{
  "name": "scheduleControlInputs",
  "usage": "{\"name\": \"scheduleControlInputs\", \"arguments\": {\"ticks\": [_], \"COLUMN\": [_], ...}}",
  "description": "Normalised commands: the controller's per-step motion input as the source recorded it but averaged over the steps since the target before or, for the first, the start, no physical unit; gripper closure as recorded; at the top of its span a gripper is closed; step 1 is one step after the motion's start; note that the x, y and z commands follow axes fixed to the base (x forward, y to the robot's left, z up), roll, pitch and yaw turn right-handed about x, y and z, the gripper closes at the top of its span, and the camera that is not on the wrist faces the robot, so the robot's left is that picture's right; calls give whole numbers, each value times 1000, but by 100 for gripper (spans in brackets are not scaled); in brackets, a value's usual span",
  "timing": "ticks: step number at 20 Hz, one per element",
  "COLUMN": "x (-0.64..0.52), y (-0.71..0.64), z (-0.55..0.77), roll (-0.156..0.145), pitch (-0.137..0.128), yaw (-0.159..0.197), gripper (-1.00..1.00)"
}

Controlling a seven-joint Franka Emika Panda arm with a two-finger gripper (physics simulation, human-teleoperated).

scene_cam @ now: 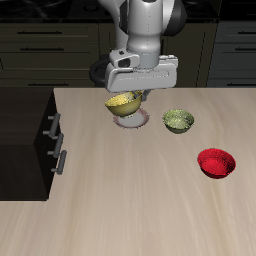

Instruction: Place the yellow bowl on top of the wooden cabinet

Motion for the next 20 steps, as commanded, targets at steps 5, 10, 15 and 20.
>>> {"name": "scheduleControlInputs", "arguments": {"ticks": [5,10,15,20], "x": [-54,-94,-74,-99], "y": [-8,-56,-70,-28], "z": [113,199,133,95], "roll": [11,1,-9,5], "pitch": [-8,-28,-17,-19], "yaw": [6,13,1,9], "gripper": [100,100,100,100]}}
